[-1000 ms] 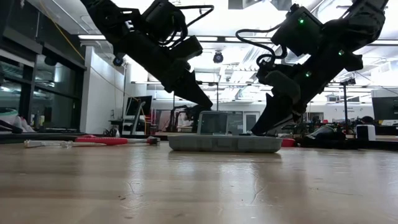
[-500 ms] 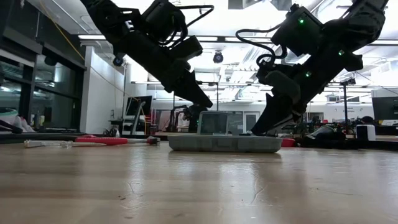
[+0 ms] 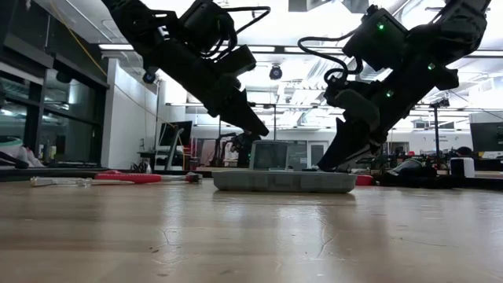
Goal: Prefit tool cases
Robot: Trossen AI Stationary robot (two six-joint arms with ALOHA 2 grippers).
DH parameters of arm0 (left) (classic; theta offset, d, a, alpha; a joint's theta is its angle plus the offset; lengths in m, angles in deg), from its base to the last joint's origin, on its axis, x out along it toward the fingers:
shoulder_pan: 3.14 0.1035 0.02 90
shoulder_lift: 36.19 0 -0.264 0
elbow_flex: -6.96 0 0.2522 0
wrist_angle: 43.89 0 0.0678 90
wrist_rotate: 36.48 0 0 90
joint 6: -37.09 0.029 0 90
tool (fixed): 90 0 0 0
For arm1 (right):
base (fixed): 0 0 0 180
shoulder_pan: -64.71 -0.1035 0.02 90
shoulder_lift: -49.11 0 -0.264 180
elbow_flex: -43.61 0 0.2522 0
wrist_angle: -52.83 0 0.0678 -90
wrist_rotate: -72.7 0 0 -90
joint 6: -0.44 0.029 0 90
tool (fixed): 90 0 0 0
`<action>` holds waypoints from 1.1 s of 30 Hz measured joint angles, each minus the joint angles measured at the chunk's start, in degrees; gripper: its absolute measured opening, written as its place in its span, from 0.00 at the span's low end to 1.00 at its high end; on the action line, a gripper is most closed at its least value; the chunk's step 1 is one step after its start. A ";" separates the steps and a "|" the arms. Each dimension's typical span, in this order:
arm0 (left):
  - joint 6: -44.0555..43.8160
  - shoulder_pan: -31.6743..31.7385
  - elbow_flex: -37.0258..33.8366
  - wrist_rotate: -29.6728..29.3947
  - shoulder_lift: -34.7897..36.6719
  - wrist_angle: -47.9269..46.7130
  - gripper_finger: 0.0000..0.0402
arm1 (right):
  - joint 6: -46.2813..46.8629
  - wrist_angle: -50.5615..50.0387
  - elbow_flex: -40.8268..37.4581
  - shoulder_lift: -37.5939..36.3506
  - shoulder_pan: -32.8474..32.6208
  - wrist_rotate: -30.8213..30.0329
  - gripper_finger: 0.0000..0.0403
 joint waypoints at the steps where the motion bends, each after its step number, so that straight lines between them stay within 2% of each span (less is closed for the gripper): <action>1: -0.01 0.01 0.02 0.00 0.00 0.01 0.31 | 0.00 0.00 0.00 0.01 -0.01 0.00 0.00; 10: -0.21 0.01 0.02 0.12 0.00 0.29 0.31 | 0.00 0.00 0.00 0.01 -0.02 0.00 0.00; 19: -9.93 -0.41 0.04 0.26 0.00 2.16 0.31 | 0.24 0.04 0.00 0.01 -0.02 0.02 0.00; 33: -11.54 -0.41 0.06 0.24 0.07 1.28 0.31 | 0.42 0.46 0.00 0.01 0.00 0.00 0.00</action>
